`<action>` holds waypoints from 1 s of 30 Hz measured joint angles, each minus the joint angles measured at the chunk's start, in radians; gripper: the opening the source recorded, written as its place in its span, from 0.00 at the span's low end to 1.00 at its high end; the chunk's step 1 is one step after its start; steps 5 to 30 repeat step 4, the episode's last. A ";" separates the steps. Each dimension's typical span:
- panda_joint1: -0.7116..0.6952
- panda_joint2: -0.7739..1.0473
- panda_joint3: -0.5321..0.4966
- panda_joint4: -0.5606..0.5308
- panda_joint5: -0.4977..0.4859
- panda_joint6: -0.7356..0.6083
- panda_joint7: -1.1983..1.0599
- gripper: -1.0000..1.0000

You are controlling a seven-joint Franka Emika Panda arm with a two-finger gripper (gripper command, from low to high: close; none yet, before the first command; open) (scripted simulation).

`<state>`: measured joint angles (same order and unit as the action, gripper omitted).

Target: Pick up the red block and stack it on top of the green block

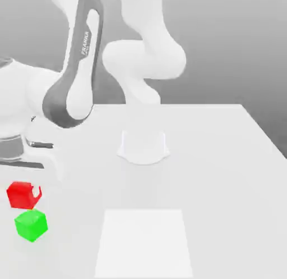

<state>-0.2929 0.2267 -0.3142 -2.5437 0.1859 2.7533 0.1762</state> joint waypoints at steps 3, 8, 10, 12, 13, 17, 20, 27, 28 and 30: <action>-0.009 0.020 0.012 0.001 0.017 0.018 -0.012 1.00; -0.009 0.020 0.012 0.001 0.017 0.018 -0.012 1.00; -0.009 0.020 0.012 0.001 0.017 0.018 -0.012 1.00; -0.009 0.020 0.012 0.001 0.017 0.018 -0.012 1.00; -0.009 0.020 0.012 0.001 0.017 0.018 -0.012 1.00; -0.009 0.020 0.012 0.001 0.017 0.018 -0.012 1.00; -0.009 0.020 0.012 0.001 0.017 0.018 -0.012 1.00; -0.009 0.020 0.012 0.001 0.017 0.018 -0.012 1.00; -0.009 0.020 0.012 0.001 0.017 0.018 -0.012 1.00; -0.009 0.020 0.012 0.001 0.017 0.018 -0.012 1.00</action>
